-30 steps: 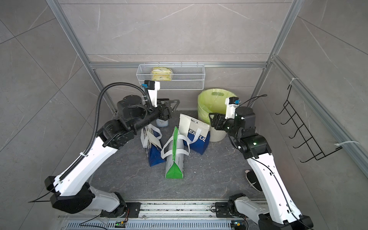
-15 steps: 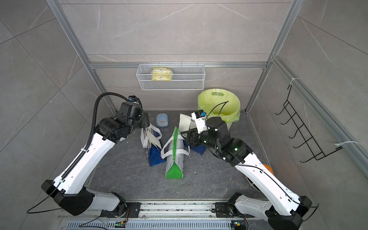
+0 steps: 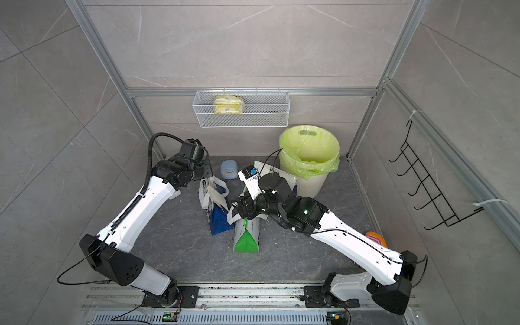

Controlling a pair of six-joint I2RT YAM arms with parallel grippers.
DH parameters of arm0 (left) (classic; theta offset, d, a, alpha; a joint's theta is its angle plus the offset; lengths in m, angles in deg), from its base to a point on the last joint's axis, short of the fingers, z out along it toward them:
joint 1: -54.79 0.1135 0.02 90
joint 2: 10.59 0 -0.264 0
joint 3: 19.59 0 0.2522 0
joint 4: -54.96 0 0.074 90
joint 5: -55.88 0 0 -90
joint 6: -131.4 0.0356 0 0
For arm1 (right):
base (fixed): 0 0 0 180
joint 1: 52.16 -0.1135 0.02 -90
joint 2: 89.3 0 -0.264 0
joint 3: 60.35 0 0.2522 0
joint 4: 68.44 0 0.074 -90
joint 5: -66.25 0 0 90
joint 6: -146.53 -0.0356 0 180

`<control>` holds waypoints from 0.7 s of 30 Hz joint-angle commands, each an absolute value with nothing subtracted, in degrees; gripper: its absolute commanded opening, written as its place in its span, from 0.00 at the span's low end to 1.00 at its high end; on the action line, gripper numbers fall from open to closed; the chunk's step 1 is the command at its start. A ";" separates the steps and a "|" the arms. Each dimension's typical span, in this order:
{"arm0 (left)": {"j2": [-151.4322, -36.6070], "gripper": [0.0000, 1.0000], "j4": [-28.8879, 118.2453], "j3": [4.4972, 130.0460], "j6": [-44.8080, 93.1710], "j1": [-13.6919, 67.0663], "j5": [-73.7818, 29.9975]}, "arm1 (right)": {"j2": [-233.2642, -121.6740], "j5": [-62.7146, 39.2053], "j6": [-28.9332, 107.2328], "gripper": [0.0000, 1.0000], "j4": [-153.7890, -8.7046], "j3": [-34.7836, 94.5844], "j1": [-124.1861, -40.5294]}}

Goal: Shred takeout receipts and throw away
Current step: Pick up the takeout bag at the center of the board.

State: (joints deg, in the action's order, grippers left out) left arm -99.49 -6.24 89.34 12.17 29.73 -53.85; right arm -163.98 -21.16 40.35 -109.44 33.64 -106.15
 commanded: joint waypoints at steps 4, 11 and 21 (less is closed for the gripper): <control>-100.05 0.40 -4.03 87.54 11.17 31.48 -51.14 | -165.45 -22.43 44.76 0.64 -106.06 35.27 -107.18; -100.06 0.21 -3.10 85.62 11.34 32.10 -50.13 | -167.39 -22.73 45.31 0.65 -105.03 36.15 -107.29; -93.95 0.00 1.85 79.36 10.78 33.34 -50.31 | -172.19 -22.15 20.49 0.66 -107.23 41.55 -107.24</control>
State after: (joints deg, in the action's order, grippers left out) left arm -97.66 -0.47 81.30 11.14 32.68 -50.44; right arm -170.65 -23.83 30.91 -106.78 39.08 -106.96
